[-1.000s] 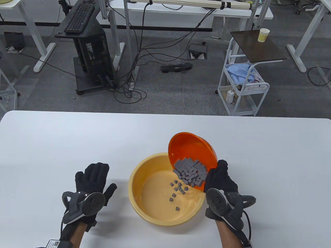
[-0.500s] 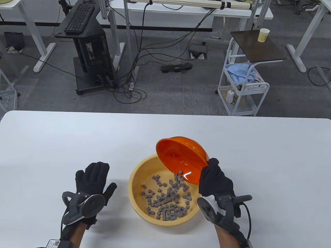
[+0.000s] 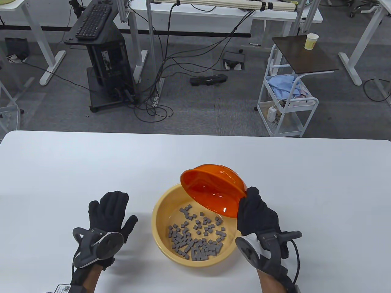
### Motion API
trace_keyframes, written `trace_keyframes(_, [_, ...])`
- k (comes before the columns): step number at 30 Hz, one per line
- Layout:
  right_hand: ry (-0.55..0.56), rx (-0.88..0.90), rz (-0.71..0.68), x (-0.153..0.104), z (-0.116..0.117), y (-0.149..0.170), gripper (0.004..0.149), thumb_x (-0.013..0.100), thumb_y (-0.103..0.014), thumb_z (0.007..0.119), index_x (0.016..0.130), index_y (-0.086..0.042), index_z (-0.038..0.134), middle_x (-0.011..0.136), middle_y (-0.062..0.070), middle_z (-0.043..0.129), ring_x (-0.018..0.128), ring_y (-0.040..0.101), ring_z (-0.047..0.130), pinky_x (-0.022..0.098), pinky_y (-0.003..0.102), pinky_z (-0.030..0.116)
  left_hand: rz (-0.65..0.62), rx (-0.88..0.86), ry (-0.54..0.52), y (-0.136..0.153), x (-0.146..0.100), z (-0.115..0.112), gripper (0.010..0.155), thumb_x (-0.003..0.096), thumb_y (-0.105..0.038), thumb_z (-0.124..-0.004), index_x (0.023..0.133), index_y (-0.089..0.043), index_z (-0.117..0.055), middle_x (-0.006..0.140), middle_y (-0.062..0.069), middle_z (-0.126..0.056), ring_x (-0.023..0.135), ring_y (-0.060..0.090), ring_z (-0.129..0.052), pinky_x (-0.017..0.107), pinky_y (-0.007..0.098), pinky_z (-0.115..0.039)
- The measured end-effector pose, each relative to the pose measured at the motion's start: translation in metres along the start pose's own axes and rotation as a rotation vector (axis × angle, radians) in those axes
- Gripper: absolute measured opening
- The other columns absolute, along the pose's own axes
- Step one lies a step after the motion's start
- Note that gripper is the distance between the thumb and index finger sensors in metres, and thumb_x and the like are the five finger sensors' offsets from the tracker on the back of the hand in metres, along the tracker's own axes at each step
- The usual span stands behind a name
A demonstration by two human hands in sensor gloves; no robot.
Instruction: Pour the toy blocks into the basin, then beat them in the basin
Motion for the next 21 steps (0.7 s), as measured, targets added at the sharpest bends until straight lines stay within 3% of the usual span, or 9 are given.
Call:
trace_keyframes(9, [-0.118, 0.283, 0.39, -0.003, 0.01, 0.072, 0.046, 0.065, -0.02, 0.073, 0.094, 0.01, 0.054, 0.065, 0.025, 0.091, 0.022, 0.022, 0.104, 0.014, 0.026, 0.094, -0.009, 0.018, 0.086, -0.005, 0.003, -0.002, 0.075, 0.067, -0.049, -0.057, 0.119, -0.001, -0.033, 0.123, 0.032, -0.041, 0.113, 0.059, -0.052, 0.068, 0.086, -0.043])
trace_keyframes(14, [-0.134, 0.421, 0.655, -0.019, 0.023, 0.125, 0.047, 0.066, -0.019, 0.073, 0.094, 0.013, 0.053, 0.062, 0.027, 0.09, 0.021, 0.021, 0.103, 0.013, 0.025, 0.094, -0.012, 0.02, 0.125, -0.006, 0.004, -0.005, 0.075, 0.0672, -0.048, -0.057, 0.119, 0.0, -0.032, 0.123, 0.033, -0.04, 0.113, 0.059, -0.051, 0.068, 0.087, -0.042])
trace_keyframes(21, [-0.141, 0.507, 0.916, -0.05, 0.045, 0.183, 0.051, 0.066, -0.018, 0.071, 0.098, 0.016, 0.049, 0.061, 0.028, 0.089, 0.021, 0.02, 0.102, 0.012, 0.024, 0.093, 0.0, 0.024, 0.158, -0.005, 0.005, -0.008, 0.075, 0.0675, -0.048, -0.056, 0.119, 0.0, -0.031, 0.124, 0.033, -0.04, 0.113, 0.06, -0.05, 0.068, 0.087, -0.041])
Point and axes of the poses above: the tracker on the back of each hand, its own y axis roughly to the little-finger side, its own x axis roughly from the wrist to the fingertips, z = x × y, the point moved 3 cm from there along x, roughly from the wrist to the fingertips
